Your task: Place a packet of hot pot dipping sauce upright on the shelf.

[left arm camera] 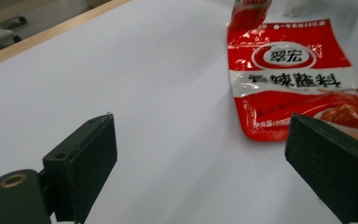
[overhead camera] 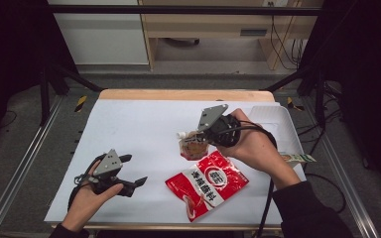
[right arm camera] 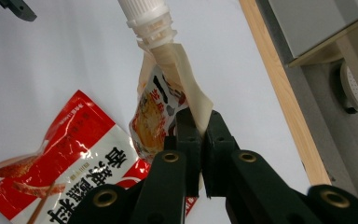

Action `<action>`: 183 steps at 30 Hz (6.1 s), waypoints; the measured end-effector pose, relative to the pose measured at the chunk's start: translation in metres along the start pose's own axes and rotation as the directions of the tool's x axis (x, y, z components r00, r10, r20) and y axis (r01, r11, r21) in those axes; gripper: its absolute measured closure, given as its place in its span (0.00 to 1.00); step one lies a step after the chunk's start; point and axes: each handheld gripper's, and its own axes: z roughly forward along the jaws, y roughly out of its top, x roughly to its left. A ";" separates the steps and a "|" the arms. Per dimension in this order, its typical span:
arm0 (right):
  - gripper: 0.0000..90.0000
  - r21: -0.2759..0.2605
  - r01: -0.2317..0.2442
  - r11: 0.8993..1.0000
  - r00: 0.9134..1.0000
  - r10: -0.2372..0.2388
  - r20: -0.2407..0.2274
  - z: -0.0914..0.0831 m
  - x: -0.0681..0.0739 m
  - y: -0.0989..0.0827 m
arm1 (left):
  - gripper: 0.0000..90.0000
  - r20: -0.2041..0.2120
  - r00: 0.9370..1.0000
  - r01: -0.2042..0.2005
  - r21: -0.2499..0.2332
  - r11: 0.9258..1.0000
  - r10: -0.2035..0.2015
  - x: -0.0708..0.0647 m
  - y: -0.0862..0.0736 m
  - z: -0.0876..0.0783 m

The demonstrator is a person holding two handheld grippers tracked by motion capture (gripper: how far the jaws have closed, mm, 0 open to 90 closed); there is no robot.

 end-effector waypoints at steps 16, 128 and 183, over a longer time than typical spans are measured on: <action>0.97 -0.026 -0.006 1.000 0.997 0.008 0.074 -0.032 -0.019 -0.014 | 0.10 -0.102 0.993 0.063 -0.042 0.997 -0.067 0.013 -0.036 -0.011; 0.48 0.017 -0.443 0.896 0.887 0.435 0.157 -0.056 -0.049 -0.192 | 0.10 -0.120 0.991 0.065 -0.006 0.998 -0.065 0.017 -0.042 -0.009; 0.21 -0.094 -0.556 0.826 0.795 0.561 0.231 0.020 0.100 -0.140 | 0.10 -0.117 0.992 0.046 0.028 0.999 -0.043 0.014 -0.044 -0.006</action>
